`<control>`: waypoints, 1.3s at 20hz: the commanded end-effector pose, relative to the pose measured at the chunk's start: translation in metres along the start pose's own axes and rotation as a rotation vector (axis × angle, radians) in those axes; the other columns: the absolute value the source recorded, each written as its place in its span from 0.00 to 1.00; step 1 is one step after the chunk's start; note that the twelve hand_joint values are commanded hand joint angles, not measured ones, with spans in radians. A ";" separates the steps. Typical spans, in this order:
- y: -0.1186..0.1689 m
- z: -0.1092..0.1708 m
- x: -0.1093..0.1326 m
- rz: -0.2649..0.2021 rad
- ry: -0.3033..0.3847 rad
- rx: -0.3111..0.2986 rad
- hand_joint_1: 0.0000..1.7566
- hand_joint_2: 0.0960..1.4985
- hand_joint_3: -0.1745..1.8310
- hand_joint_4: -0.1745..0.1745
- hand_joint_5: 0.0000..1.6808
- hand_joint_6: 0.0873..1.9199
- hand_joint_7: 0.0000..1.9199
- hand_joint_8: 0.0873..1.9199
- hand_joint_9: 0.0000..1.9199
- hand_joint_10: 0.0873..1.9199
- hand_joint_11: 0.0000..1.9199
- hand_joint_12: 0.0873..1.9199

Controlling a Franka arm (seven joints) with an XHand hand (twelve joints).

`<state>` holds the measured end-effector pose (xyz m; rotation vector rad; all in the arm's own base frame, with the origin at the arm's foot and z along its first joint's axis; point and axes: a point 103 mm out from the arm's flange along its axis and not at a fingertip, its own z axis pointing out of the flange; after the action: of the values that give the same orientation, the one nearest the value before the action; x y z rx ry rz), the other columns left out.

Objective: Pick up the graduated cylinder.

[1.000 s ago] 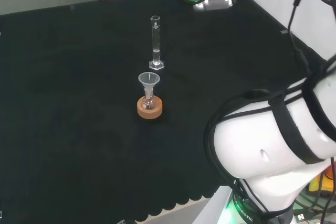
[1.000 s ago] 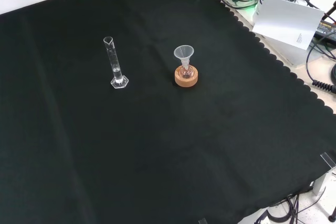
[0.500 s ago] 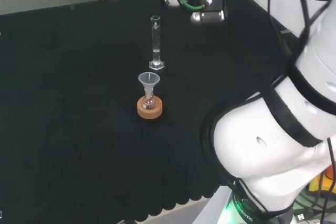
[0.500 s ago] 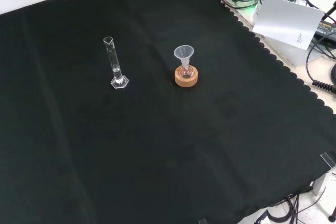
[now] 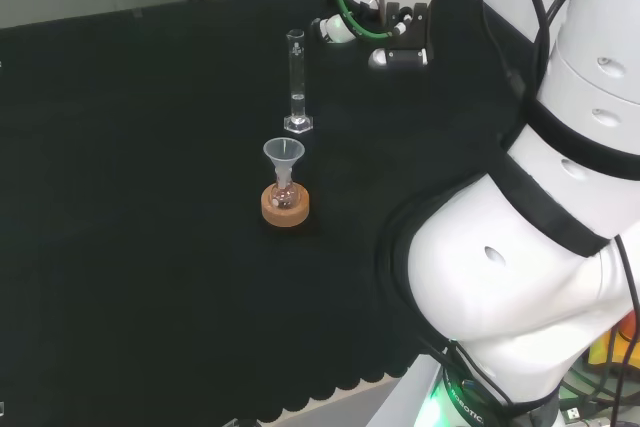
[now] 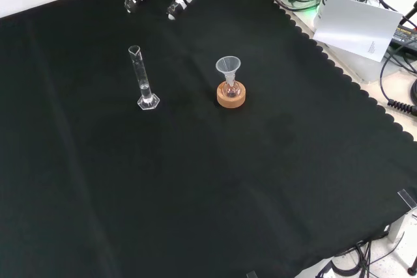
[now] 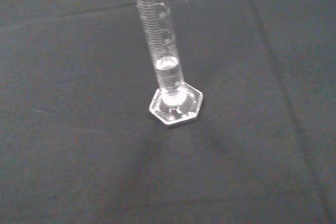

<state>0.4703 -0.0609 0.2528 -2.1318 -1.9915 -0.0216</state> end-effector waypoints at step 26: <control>0.076 0.106 -0.019 -0.156 0.480 -0.056 0.46 0.67 0.00 0.33 0.23 0.00 0.11 0.31 0.21 0.31 0.07 0.71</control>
<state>0.5198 -0.0732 0.1594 -1.8550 -1.8752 -0.4782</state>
